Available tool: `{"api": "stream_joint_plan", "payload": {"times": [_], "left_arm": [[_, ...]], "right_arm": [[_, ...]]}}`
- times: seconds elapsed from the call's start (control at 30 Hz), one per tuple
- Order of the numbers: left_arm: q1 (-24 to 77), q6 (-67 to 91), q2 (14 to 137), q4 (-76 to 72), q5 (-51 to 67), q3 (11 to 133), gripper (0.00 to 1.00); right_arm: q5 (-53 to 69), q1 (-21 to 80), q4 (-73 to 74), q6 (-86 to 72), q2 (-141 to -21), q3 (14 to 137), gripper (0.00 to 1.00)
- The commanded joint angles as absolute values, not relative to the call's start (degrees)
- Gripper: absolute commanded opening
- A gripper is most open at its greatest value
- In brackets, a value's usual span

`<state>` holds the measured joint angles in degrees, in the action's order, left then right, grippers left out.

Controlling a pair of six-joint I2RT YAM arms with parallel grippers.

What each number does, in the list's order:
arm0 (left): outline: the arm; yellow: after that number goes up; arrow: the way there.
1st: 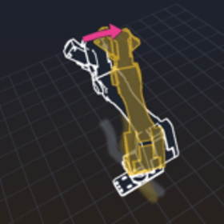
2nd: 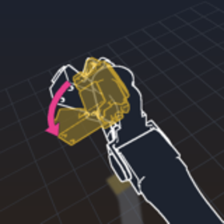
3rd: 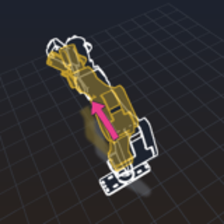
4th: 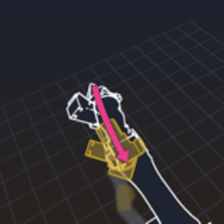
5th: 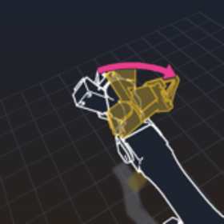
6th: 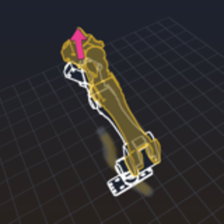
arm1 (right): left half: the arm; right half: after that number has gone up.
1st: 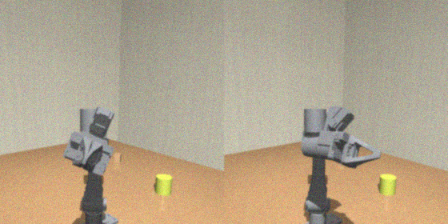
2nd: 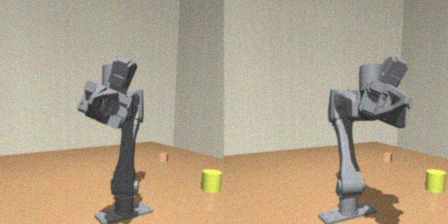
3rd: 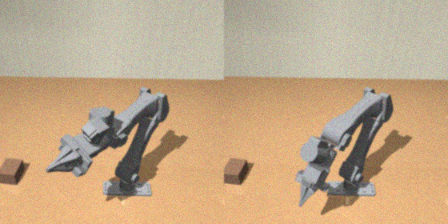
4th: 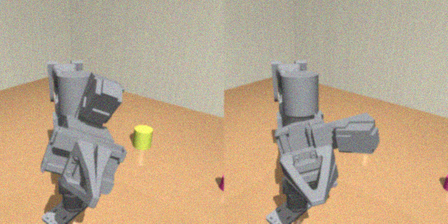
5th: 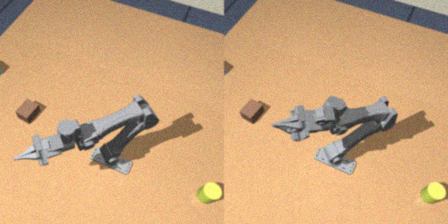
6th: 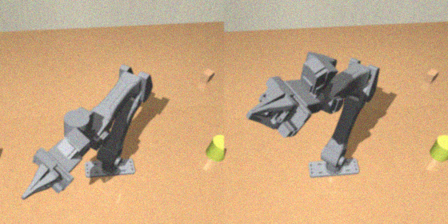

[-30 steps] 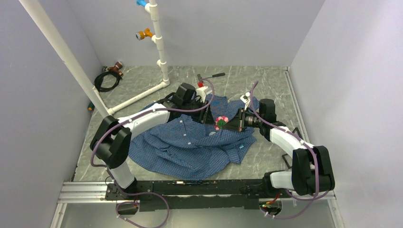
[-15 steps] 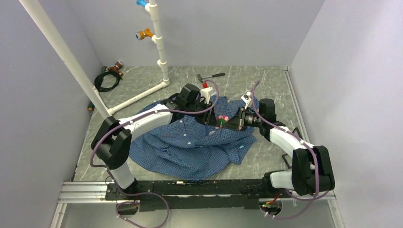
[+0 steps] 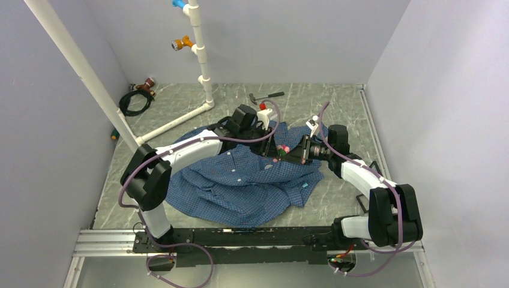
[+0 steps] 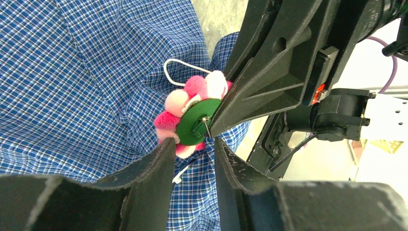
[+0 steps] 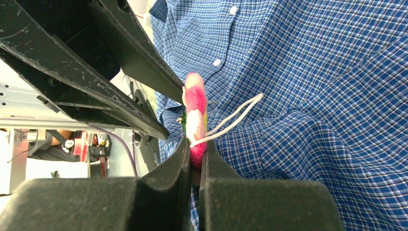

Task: Remove the brooch from the garment
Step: Remove the brooch from the clothes.

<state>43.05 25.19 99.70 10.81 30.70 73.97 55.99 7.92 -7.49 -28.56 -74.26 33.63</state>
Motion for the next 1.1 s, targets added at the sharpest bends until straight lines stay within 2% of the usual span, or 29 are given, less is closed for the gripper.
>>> {"api": "stream_joint_plan", "payload": {"times": [0.0, 0.43, 0.53, 0.77, 0.87, 0.97, 1.07], "left_arm": [[44.16, 26.48, 101.07, 8.54, 30.94, 76.76, 0.4], [44.22, 28.41, 102.52, 7.39, 31.99, 77.11, 0.41], [44.21, 28.81, 103.08, 7.93, 30.78, 76.83, 0.33], [44.09, 29.45, 104.31, 9.74, 29.18, 76.76, 0.1], [44.1, 29.84, 104.69, 9.76, 29.91, 76.7, 0.04], [44.01, 29.07, 104.6, 9.84, 30.79, 76.43, 0.04], [42.65, 27.35, 102.87, 6.18, 33.23, 74.17, 0.15]], "right_arm": [[57.25, 8.09, -10.14, -29.6, -73.54, 34.37, 0.0], [58.23, 8.92, -11.38, -29.31, -73.29, 34.05, 0.0], [58.73, 8.96, -11.71, -29.25, -73.02, 34.01, 0.0], [59.23, 8.96, -13.81, -30.02, -72.75, 33.77, 0.0], [59.41, 8.96, -14.21, -30.03, -72.62, 33.51, 0.0], [59.16, 8.83, -13.12, -29.2, -72.61, 33.82, 0.0], [59.46, 8.47, -12.93, -28.9, -72.87, 33.78, 0.0]]}}
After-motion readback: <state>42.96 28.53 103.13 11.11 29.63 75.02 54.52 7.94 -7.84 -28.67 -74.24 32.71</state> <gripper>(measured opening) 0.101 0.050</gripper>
